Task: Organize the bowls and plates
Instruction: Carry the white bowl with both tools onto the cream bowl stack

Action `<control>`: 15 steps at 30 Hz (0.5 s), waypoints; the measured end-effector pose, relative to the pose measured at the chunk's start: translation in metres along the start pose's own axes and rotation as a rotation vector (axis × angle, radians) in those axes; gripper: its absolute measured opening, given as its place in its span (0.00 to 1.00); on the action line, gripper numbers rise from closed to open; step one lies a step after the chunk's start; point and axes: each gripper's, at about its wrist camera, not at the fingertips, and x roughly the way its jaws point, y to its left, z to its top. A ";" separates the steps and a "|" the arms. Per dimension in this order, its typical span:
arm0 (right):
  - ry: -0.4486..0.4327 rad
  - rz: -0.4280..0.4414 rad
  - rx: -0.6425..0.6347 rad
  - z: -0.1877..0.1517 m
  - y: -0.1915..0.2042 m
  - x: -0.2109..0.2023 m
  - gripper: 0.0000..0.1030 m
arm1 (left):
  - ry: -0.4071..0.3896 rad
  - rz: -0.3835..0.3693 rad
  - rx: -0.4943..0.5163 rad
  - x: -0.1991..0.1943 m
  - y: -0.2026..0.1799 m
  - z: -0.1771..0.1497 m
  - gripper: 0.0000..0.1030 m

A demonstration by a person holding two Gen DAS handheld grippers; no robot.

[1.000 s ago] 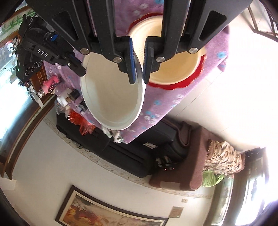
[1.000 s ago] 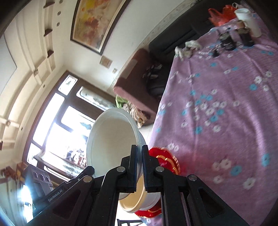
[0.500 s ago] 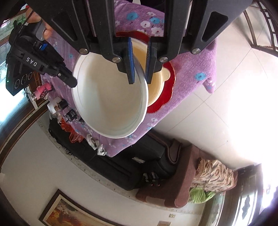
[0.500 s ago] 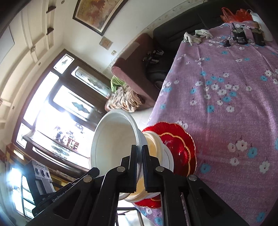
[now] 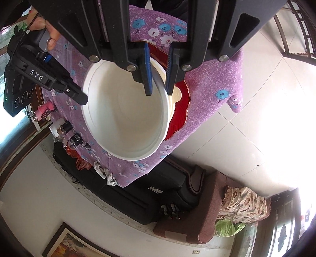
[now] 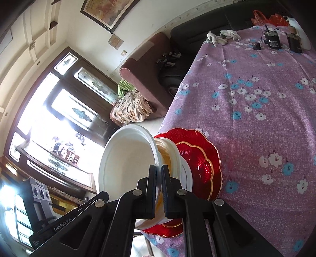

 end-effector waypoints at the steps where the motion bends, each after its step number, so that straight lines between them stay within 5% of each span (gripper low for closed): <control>1: -0.003 -0.009 -0.008 0.000 0.001 0.000 0.07 | 0.002 0.002 0.002 0.000 0.000 0.000 0.12; 8: 0.006 -0.018 -0.009 0.001 -0.001 -0.001 0.07 | -0.022 0.045 -0.006 -0.005 0.008 0.003 0.24; 15: 0.031 -0.026 -0.010 0.004 -0.004 0.001 0.08 | -0.078 0.061 -0.017 -0.022 0.015 0.006 0.24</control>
